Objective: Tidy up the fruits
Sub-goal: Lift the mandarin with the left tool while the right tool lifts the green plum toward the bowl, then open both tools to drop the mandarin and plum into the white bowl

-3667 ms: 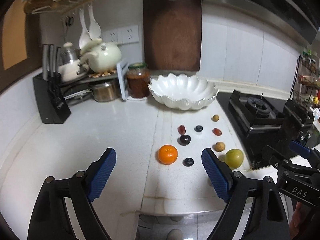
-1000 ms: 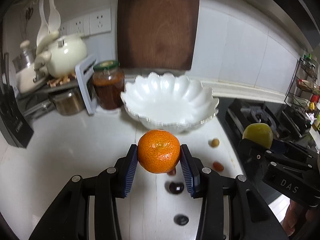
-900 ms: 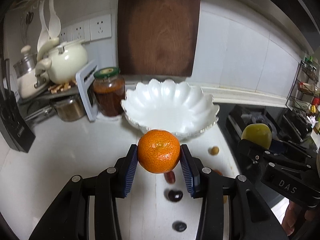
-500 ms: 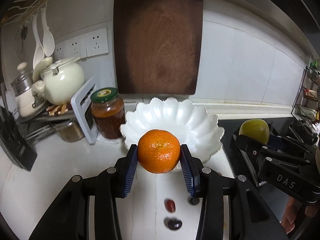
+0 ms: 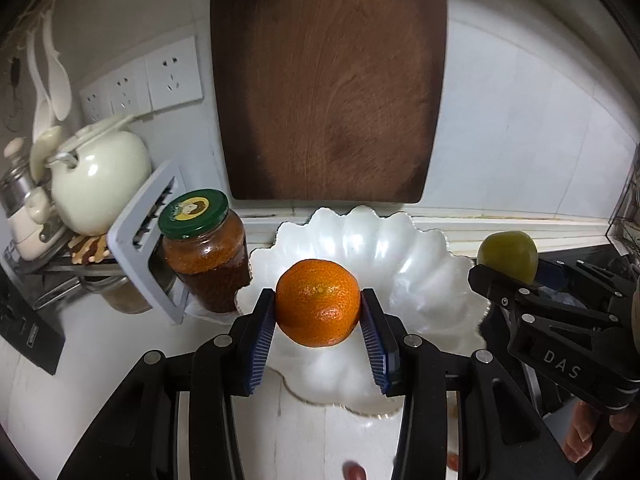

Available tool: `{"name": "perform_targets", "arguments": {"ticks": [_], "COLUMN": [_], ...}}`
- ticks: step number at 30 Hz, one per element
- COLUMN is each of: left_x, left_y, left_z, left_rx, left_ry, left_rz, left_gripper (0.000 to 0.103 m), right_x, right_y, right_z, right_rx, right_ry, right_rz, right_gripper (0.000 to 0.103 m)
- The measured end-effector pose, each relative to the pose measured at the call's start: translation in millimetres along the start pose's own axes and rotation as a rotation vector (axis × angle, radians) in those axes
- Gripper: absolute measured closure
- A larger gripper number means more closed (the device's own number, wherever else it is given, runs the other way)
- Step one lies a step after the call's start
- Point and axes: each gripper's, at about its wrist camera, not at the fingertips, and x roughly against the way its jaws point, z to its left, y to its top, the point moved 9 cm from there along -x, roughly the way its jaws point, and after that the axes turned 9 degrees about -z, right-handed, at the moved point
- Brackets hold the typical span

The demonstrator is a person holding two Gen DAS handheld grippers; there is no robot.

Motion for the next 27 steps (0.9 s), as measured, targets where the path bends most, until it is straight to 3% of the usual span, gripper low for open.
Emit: {"name": "perform_targets", "arguments": {"ticks": [14,27], "left_x": [-93,-137], "left_y": [-20,-49], "left_z": [8,9], "left_rx": [0.017,0.032], "left_ry": [0.014,0.013], "left_rz": [0.194,0.324], "left_gripper": [0.061,0.061], "right_x": [-101,-141], "right_y": [-19,-39], "right_z": [-13,-20], "right_rx": [0.04,0.057], "right_ry": [-0.003,0.005], "right_rz": [0.21,0.321], "right_gripper": [0.053,0.053]}}
